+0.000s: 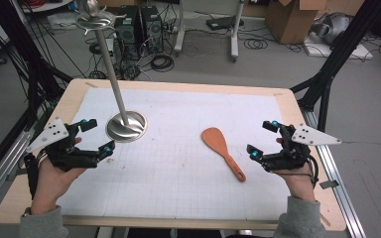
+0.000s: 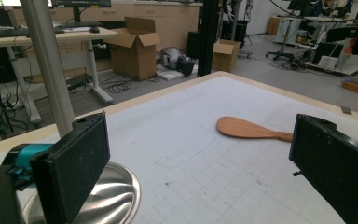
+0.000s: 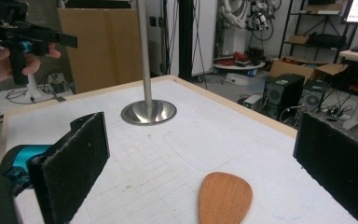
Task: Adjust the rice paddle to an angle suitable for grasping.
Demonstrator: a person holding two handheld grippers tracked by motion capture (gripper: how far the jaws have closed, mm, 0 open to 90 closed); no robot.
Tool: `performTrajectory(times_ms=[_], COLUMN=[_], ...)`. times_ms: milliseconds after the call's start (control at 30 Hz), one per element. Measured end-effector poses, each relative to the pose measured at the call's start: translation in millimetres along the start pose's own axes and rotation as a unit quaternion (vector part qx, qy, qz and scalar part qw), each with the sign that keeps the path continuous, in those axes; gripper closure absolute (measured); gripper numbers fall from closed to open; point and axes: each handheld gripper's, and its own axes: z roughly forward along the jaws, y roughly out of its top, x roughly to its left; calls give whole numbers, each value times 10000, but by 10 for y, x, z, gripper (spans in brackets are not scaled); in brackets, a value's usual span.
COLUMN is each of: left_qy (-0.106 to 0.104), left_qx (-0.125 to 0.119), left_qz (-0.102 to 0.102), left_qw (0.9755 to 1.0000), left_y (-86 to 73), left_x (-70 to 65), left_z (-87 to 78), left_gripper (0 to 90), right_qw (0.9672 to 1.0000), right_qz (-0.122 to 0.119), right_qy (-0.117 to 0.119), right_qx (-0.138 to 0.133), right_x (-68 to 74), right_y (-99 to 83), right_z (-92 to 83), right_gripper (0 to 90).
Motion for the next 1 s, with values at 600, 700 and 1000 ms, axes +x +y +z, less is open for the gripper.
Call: performTrajectory(times_ms=[600,700,1000], left_qy=[46,105,100], left_qx=[33,32,-67], left_qz=[0,27,99], left_qw=[10000,9999,9999], left_y=[-10,-12,2], left_x=[-4,-3,-19], left_z=[-15,10,44], left_gripper=[55,55,55], right_qw=[9985,9977,9970], right_qz=[477,549,398], right_qy=[27,30,-298], right_qx=[260,400,600], right_x=[-86,-97,-66], right_y=[-124,-174,-258], right_z=[55,52,114], right_gripper=[447,583,887])
